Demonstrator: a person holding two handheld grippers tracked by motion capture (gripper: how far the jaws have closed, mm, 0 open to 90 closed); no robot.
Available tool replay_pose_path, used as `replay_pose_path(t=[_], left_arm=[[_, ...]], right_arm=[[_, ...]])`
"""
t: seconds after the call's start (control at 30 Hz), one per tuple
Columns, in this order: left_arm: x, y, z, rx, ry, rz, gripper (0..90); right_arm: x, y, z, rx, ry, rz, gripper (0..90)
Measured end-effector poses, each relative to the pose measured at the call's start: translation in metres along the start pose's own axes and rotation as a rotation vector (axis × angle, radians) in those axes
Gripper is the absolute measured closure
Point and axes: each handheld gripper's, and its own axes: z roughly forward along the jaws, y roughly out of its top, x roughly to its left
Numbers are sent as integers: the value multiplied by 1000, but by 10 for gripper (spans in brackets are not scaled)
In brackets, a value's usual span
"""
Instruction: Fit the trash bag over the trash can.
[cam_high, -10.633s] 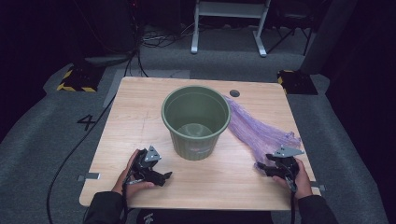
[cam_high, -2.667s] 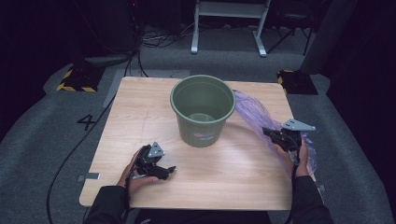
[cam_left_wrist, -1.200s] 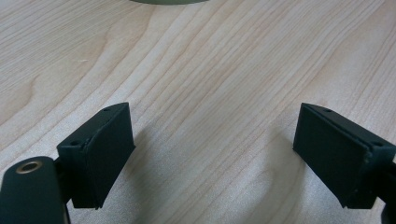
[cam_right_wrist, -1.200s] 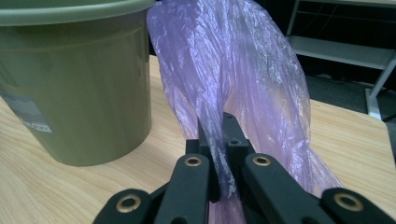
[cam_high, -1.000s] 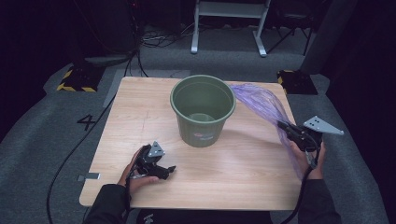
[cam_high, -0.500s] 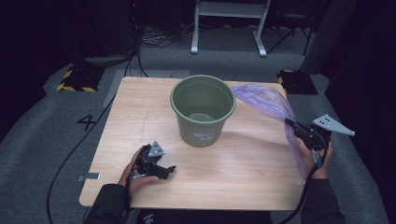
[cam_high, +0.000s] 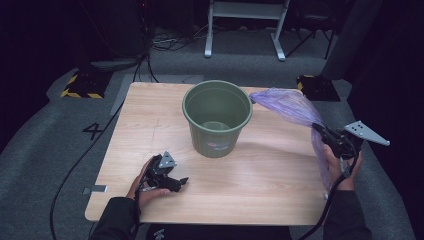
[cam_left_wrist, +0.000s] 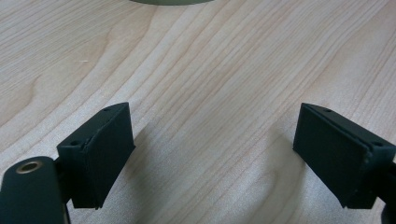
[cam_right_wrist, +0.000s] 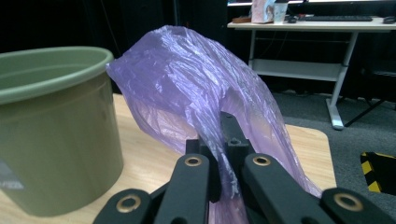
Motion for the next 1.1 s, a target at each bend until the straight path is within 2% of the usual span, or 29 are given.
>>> replay_pose_path(t=[0.07,0.13,0.57,0.8,0.9,0.93,1.1], left_arm=[[0,0,0,0,0,-1,117],[0,0,0,1,0,-1,117],[0,0,0,0,0,0,117],[0,1,0,2,0,3,119],[1,2,-2,6,7,0,173],[1,3,-2,7,14,6,166],[0,12,-14,-57,17,10,160]], right_arm=[[-1,2,-2,-9,-6,8,900],[1,3,-3,-8,-2,-10,900],[22,10,8,-16,70,-48,900],[38,20,16,11,106,-123,900],[45,26,19,23,122,-155,899],[46,27,20,26,125,-162,899],[56,36,25,46,129,-218,898]])
